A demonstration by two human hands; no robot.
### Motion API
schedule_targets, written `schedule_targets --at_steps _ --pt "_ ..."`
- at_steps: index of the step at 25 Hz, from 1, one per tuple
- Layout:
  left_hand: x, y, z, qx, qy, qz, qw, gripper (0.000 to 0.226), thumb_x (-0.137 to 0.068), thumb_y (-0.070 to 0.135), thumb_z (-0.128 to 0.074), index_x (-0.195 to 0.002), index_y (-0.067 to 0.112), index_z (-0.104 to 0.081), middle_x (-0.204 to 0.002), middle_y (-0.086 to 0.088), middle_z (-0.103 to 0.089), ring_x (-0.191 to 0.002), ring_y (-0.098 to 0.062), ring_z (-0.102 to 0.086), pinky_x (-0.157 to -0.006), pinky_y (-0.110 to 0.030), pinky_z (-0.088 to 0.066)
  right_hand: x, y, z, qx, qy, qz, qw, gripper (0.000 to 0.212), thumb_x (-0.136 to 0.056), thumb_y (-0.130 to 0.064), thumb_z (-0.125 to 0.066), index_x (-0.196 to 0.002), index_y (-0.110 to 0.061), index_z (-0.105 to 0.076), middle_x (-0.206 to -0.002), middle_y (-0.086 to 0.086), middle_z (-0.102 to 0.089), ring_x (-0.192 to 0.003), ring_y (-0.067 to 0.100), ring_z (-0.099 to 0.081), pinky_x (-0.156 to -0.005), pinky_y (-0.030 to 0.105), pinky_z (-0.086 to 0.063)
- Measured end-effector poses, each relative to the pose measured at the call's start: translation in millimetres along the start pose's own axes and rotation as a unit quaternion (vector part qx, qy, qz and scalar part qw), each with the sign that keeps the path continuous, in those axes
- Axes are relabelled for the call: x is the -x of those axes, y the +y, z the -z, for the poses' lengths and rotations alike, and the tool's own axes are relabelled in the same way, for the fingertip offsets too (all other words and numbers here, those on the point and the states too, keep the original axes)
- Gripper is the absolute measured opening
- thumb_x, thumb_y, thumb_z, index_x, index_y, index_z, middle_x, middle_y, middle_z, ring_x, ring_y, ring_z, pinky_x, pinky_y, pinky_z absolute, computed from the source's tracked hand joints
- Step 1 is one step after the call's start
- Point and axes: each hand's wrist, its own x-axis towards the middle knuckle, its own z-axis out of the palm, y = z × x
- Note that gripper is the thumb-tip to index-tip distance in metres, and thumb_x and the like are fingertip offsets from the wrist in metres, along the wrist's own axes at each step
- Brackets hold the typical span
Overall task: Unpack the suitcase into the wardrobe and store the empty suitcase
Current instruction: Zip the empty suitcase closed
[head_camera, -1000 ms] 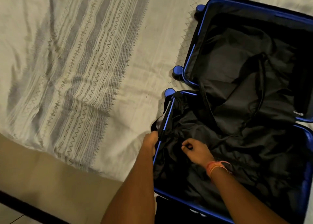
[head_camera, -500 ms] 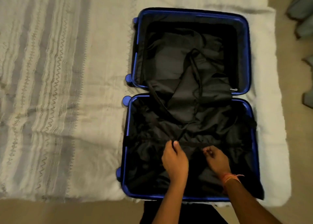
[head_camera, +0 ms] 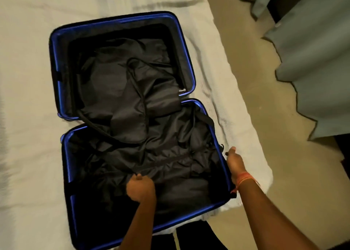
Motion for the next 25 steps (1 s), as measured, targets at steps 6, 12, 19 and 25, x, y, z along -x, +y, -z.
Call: schedule_targets --at_steps 6,12,19,25 --pt "-1 -2 2 -0.009 0.030 -0.002 1.000 0.030 -0.094 0.019 -0.057 -0.112 -0.003 -0.065 -0.110 -0.026 -0.065 -0.102 -0.045 -0.058 -0.092 -0.047 -0.047 -39 -6 -23 -0.161 -0.057 -0.014 0.985 0.030 -0.095 -0.026 -0.052 -0.107 0.001 -0.060 -0.115 0.021 -0.063 -0.105 0.035 -0.060 -0.094 0.044 -0.050" --pt "5 4 7 -0.044 0.021 -0.027 0.998 0.022 -0.094 0.014 -0.055 -0.100 -0.004 -0.068 -0.099 -0.028 -0.065 -0.096 -0.044 -0.057 -0.085 -0.045 -0.045 -71 3 -27 0.066 -0.017 0.045 0.997 0.029 -0.083 -0.020 -0.070 -0.108 -0.006 -0.063 -0.114 0.019 -0.064 -0.112 0.036 -0.057 -0.097 0.034 -0.043" --pt "-1 1 18 -0.027 -0.039 -0.030 0.998 0.020 -0.093 0.021 -0.055 -0.097 0.005 -0.067 -0.098 -0.014 -0.068 -0.096 -0.036 -0.060 -0.082 -0.035 -0.044 -5 -3 -10 -0.012 0.102 0.256 0.961 0.023 -0.095 -0.026 -0.054 -0.099 -0.004 -0.046 -0.089 0.012 -0.061 -0.082 0.026 -0.056 -0.067 0.027 -0.031" --pt "-13 -5 23 -0.024 -0.084 -0.041 0.995 0.044 -0.092 0.031 -0.060 -0.129 0.008 -0.053 -0.119 -0.010 -0.063 -0.115 -0.031 -0.055 -0.097 -0.039 -0.042 78 28 -10 -0.016 0.105 0.394 0.913 0.014 -0.099 -0.027 -0.046 -0.096 -0.017 -0.036 -0.082 0.010 -0.060 -0.069 0.026 -0.056 -0.063 0.034 -0.039"
